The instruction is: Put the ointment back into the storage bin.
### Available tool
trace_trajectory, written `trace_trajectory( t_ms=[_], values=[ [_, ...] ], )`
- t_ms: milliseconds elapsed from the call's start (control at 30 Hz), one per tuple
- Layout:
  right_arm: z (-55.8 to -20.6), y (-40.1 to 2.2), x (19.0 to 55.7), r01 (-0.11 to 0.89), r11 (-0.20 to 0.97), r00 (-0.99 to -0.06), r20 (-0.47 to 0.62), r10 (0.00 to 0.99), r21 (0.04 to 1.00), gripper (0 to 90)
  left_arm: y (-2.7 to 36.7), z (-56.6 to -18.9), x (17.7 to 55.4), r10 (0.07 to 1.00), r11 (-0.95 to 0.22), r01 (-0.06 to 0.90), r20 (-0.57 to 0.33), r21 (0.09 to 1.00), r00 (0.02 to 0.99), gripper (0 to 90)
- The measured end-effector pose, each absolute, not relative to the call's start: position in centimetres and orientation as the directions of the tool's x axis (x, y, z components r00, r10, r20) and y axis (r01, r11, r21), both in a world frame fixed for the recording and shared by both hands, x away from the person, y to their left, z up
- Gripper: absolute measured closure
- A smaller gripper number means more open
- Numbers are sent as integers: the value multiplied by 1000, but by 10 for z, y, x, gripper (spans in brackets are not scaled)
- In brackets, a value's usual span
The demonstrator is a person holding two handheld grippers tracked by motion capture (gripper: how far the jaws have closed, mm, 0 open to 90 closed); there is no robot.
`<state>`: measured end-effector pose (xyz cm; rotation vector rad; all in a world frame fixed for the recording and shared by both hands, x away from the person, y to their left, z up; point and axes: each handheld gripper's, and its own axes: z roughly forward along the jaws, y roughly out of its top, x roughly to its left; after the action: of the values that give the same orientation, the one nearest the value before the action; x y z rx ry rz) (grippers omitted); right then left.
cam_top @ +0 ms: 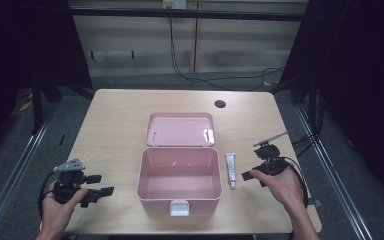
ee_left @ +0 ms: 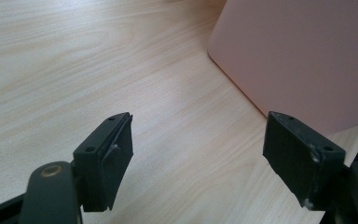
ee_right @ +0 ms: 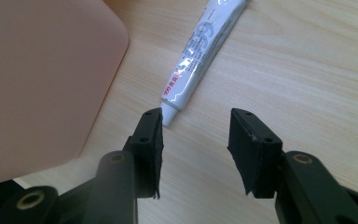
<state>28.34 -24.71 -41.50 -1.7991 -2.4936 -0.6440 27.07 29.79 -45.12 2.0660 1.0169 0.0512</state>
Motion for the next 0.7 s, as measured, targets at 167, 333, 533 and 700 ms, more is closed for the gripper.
trace_trajectory(
  t_ms=[167,333,533,700],
  values=[
    [-416,-242,294,918,268,-341,240,909,291,582,298,-451,270,679,-342,644,-294,684,673,240],
    [-415,-240,301,928,276,-337,244,909,252,590,297,-451,271,677,-347,644,-293,682,675,241],
    [-414,-230,316,939,286,-326,232,916,191,590,298,-451,269,680,-345,645,-292,682,673,241],
    [-421,-221,326,946,291,-318,225,921,144,589,297,-451,270,676,-351,643,-292,680,677,241]
  ],
)
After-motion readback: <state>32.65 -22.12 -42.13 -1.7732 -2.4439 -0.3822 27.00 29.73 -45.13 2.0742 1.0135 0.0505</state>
